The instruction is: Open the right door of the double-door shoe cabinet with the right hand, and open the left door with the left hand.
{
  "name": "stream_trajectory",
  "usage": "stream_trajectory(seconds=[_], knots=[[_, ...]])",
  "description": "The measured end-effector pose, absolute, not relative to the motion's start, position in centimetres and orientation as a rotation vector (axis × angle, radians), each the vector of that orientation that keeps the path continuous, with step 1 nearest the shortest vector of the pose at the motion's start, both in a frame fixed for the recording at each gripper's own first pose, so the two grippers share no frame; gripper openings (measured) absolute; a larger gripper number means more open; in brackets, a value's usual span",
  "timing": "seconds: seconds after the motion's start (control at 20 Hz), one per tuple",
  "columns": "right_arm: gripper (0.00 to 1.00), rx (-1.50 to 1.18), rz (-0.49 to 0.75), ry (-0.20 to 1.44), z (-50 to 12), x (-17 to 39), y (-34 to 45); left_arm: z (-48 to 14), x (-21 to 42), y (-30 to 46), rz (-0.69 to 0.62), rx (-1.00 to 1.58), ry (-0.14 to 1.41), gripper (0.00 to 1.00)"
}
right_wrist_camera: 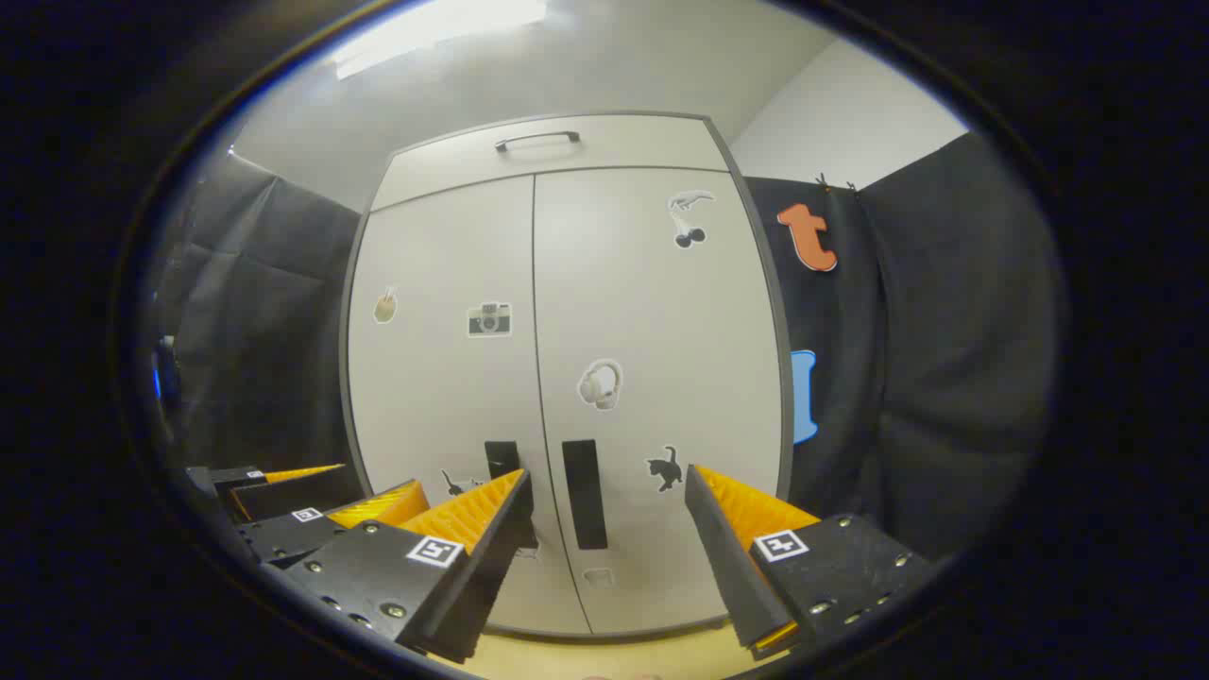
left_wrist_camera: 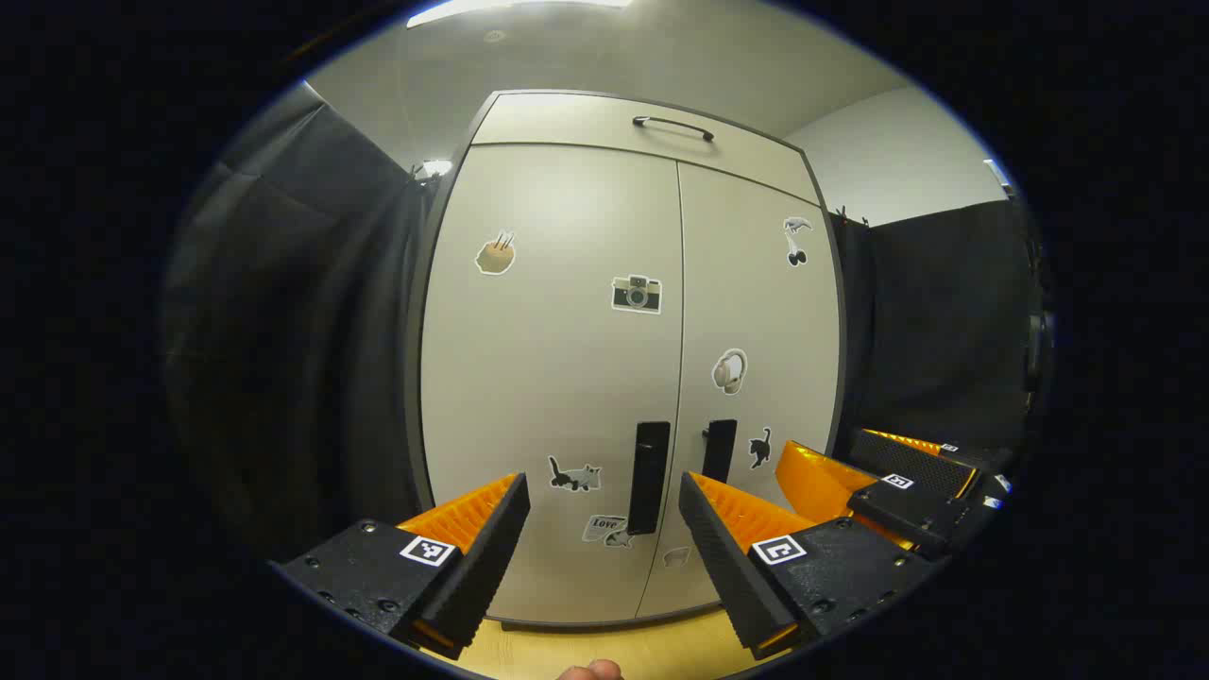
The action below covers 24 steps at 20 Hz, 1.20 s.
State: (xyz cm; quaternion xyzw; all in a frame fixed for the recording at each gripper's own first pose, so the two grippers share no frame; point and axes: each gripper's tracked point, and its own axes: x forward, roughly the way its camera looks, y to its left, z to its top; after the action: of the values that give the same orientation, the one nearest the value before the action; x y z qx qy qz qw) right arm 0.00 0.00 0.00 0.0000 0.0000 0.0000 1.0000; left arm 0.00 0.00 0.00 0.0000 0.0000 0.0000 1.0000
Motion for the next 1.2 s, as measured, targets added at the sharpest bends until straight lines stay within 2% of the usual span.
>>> stream_trajectory(seconds=[0.25, 0.4, 0.85, 0.9, 0.95, 1.2], knots=[[0.93, -0.01, 0.011, 0.005, -0.5, 0.9, 0.7, 0.1, 0.1, 1.0, 0.024, -0.005, -0.002, 0.98], [0.96, -0.011, 0.004, 0.015, -0.9, 1.4, 0.7, 0.3, 0.2, 2.0, 0.051, 0.015, -0.004, 0.98], [0.96, -0.031, -0.016, 0.011, -2.1, 2.6, 0.4, 1.0, 0.2, 3.6, 0.098, 0.016, -0.035, 0.98], [0.94, -0.029, -0.016, 0.014, -2.2, 2.8, 0.4, 1.0, 0.3, 3.7, 0.106, 0.022, -0.036, 0.98], [0.96, -0.029, -0.018, 0.017, -2.3, 3.0, 0.4, 0.9, 0.3, 3.9, 0.112, 0.029, -0.033, 0.98], [0.96, -0.035, -0.022, 0.05, -3.6, 3.6, 0.5, 0.7, 0.3, 4.7, 0.131, 0.034, -0.031, 0.98]])
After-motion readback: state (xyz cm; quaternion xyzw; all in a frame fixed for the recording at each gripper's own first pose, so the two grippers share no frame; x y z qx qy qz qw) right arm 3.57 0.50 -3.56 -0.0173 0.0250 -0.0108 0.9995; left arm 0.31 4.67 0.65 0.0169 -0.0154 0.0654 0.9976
